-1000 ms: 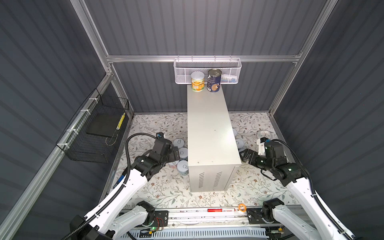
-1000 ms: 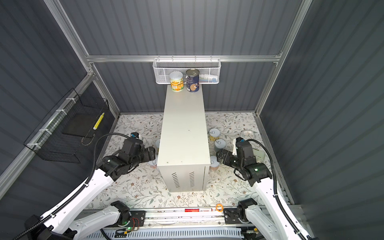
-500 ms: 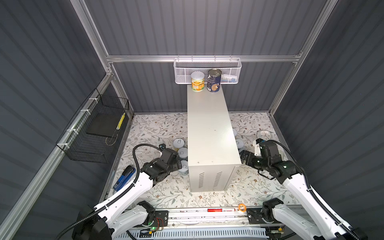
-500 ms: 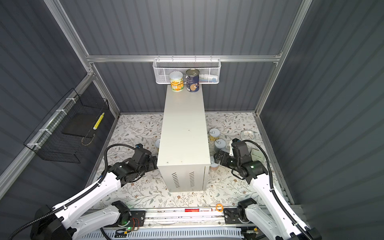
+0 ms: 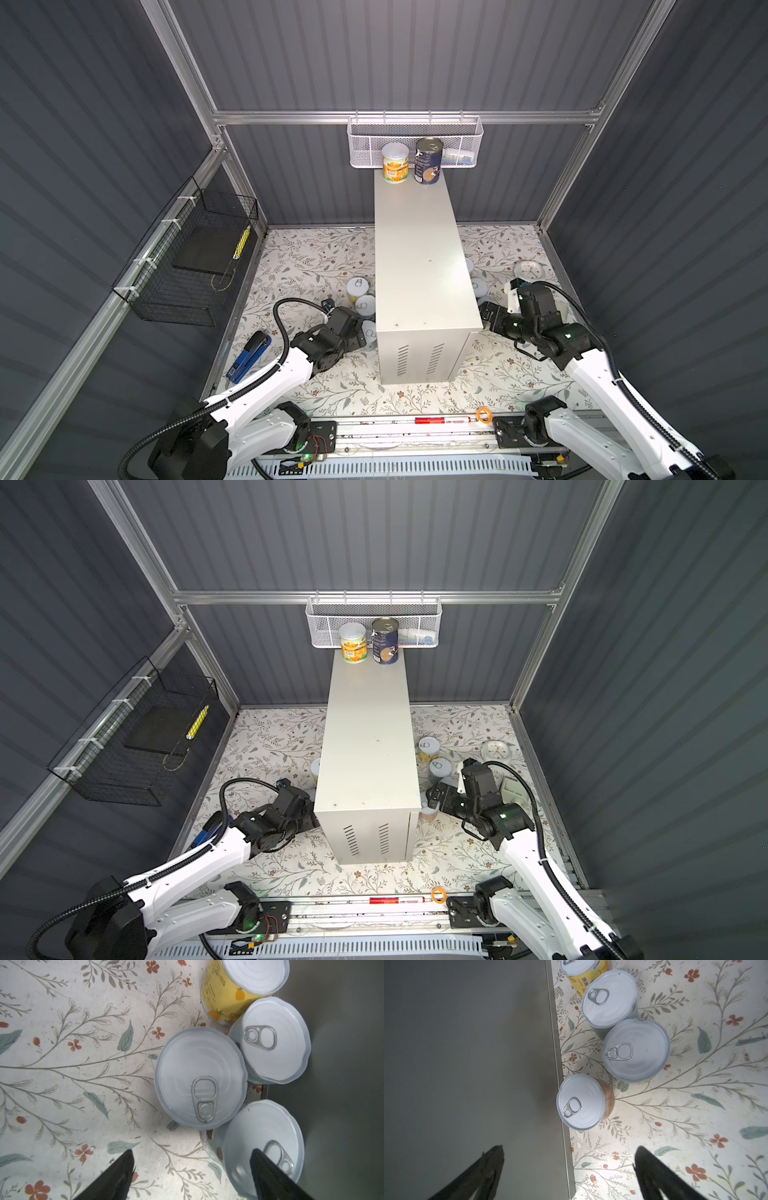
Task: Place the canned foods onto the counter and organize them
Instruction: 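Withdraw the left gripper and lower both grippers over the white-lidded cans, then close the left gripper around the pale blue-labelled white-lidded can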
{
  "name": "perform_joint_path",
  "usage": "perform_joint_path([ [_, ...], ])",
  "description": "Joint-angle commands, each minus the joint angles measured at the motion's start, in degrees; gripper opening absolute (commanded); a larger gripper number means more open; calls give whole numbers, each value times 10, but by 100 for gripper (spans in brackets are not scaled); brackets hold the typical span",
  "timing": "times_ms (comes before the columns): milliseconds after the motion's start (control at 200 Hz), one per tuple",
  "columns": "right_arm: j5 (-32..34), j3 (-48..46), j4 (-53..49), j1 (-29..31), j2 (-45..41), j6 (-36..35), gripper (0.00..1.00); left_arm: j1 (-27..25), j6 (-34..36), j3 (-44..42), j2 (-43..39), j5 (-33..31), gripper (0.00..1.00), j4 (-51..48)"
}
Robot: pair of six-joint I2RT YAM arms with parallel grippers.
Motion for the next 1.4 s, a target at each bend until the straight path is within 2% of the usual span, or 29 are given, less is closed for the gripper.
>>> perform_joint_path([
  [0,-3,-6,9,7,6,7,99,-3,-17,-8,-2,0,88,-17],
  [380,-2,-2,13,13,9,3,99,-4,-31,-11,18,-5,87,-42],
  [535,-2,-1,14,13,7,4,99,-4,-53,-5,14,-31,87,-80],
  [941,-5,-3,34,15,23,4,99,-4,-115,7,-67,-103,89,-212],
  [1031,-7,-3,39,14,26,4,99,-4,-93,8,-82,-90,90,-185],
  [1176,-5,0,38,16,28,0,99,-8,-25,0,-84,-23,92,-72],
  [1396,4,-6,34,15,18,0,99,-42,26,19,-31,-5,95,0],
])
